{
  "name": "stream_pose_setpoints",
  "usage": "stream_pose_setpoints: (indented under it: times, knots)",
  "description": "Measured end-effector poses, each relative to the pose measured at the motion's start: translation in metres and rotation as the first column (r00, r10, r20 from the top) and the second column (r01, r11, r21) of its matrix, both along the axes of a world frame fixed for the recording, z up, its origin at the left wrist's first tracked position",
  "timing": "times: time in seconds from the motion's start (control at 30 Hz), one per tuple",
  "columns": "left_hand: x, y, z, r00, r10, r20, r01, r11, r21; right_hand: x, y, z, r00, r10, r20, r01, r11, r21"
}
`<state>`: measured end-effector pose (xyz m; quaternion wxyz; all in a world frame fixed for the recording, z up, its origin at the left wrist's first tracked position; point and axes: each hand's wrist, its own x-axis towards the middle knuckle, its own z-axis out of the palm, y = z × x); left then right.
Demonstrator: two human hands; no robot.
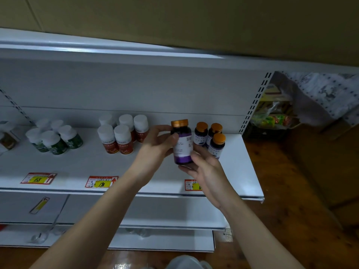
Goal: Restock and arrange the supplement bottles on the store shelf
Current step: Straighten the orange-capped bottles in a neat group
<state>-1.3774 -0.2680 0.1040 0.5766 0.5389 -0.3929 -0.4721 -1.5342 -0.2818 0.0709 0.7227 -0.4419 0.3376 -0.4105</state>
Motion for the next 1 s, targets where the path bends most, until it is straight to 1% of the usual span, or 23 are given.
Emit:
stream_pose_setpoints:
  times: [0.1, 0.17, 0.27, 0.33, 0.4, 0.5, 0.6, 0.73, 0.8, 0.93, 1.0]
  knots:
    - [-0.002, -0.002, 0.003, 0.996, -0.039, 0.078, 0.039, 0.999, 0.005, 0.002, -0.001, -0.006, 0.997, -0.057, -0.051, 0.055, 0.998, -0.034]
    - [-0.004, -0.002, 0.003, 0.992, -0.044, 0.122, 0.041, 0.999, 0.025, 0.004, -0.002, -0.008, 0.986, -0.101, -0.129, 0.09, 0.992, -0.09]
    - [-0.005, -0.001, -0.002, 0.979, -0.066, 0.193, 0.059, 0.997, 0.042, 0.005, 0.0, -0.008, 0.957, -0.15, -0.247, 0.102, 0.976, -0.194]
    - [-0.004, -0.001, -0.003, 0.977, -0.074, 0.198, 0.064, 0.996, 0.054, 0.006, 0.0, -0.009, 0.946, -0.158, -0.284, 0.093, 0.969, -0.229]
    - [-0.003, -0.001, -0.004, 0.984, -0.068, 0.165, 0.059, 0.996, 0.06, 0.006, 0.0, -0.01, 0.944, -0.156, -0.289, 0.088, 0.968, -0.236]
    - [-0.002, -0.002, -0.004, 0.988, -0.063, 0.139, 0.054, 0.996, 0.069, 0.006, -0.003, -0.007, 0.958, -0.135, -0.255, 0.081, 0.974, -0.211]
    - [0.0, -0.001, -0.003, 0.989, -0.099, 0.114, 0.09, 0.992, 0.086, 0.006, -0.008, -0.004, 0.963, -0.099, -0.251, 0.053, 0.982, -0.183]
    - [0.005, 0.0, 0.002, 0.977, -0.193, 0.085, 0.186, 0.979, 0.087, 0.001, -0.013, 0.0, 0.939, -0.101, -0.33, 0.006, 0.961, -0.276]
    - [0.009, -0.001, 0.006, 0.968, -0.225, 0.11, 0.219, 0.974, 0.058, -0.003, -0.016, 0.006, 0.937, -0.102, -0.334, -0.018, 0.941, -0.337]
    - [0.014, -0.003, 0.016, 0.938, -0.227, 0.264, 0.251, 0.966, -0.062, -0.007, -0.023, 0.018, 0.951, -0.084, -0.296, -0.052, 0.904, -0.424]
    - [0.016, -0.004, 0.022, 0.928, -0.225, 0.295, 0.264, 0.959, -0.099, -0.008, -0.025, 0.023, 0.963, -0.091, -0.255, -0.043, 0.879, -0.474]
